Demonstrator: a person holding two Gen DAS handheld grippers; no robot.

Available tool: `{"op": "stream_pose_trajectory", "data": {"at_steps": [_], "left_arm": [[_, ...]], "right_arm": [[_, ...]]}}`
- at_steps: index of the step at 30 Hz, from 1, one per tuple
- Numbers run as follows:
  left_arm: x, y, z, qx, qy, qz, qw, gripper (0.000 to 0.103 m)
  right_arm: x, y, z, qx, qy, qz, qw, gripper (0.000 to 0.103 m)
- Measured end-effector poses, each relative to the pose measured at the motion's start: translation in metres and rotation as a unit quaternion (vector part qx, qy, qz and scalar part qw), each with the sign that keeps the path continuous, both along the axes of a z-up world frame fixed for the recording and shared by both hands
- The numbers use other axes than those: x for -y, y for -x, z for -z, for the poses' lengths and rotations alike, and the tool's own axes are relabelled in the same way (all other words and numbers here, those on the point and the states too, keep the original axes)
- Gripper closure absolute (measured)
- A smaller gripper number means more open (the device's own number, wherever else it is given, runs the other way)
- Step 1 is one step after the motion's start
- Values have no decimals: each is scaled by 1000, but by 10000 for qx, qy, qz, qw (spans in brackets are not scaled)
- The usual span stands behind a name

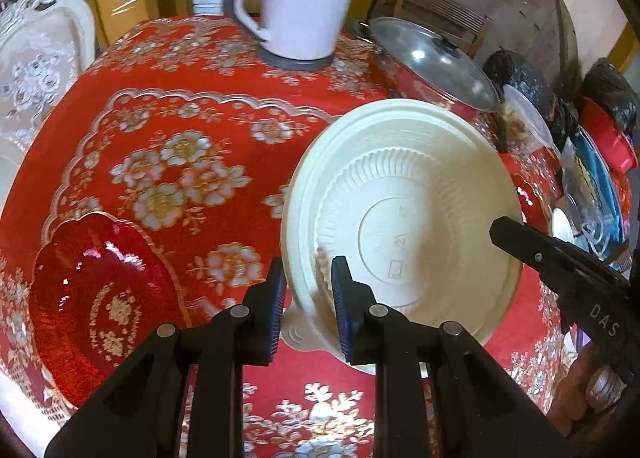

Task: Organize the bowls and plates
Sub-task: 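Lift the cream bowl with the left gripper and carry it toward the red plate, then lower the cream bowl onto the red plate and open the left gripper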

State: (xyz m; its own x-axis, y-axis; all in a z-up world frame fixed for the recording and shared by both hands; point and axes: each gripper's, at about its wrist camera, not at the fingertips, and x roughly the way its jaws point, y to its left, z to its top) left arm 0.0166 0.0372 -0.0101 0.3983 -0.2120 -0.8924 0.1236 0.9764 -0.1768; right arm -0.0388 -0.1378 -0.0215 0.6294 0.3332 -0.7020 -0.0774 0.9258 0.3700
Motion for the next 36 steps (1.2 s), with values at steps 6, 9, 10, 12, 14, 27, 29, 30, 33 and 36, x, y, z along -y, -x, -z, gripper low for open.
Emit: {"op": "stream_pose_trajectory", "data": {"at_steps": [6, 9, 10, 12, 14, 27, 29, 30, 33, 36], "left_arm": [[-34, 4, 0, -20, -2, -291, 9996, 82], [-47, 6, -1, -18, 2, -406, 9992, 83], [-53, 7, -1, -10, 12, -462, 9989, 83], [-65, 9, -2, -1, 20, -546, 9985, 83], [-79, 12, -2, -8, 75, -663, 9978, 83], [-184, 47, 0, 64, 254, -1380, 9901, 83], [-198, 51, 8, -4, 300, -1515, 9880, 83], [-202, 52, 10, -22, 291, -1544, 9876, 83], [-213, 54, 25, -128, 298, -1630, 9861, 83], [-221, 51, 42, -439, 306, -1691, 9842, 83]], "right_arm": [[-33, -7, -6, 65, 13, -295, 9995, 91], [-47, -10, -8, 83, 24, -413, 9991, 91], [-53, -11, -9, 84, 26, -455, 9989, 91], [-65, -12, -11, 107, 34, -554, 9984, 91], [-78, -13, -14, 126, 32, -666, 9977, 91], [-182, -15, -12, -103, -115, -1536, 9880, 91], [-200, -17, -7, -137, 20, -1666, 9859, 91], [-207, -17, -4, -179, 42, -1693, 9854, 91], [-222, -20, 6, -327, -4, -1743, 9842, 91], [-231, -24, 20, -533, -65, -1753, 9831, 91]]}}
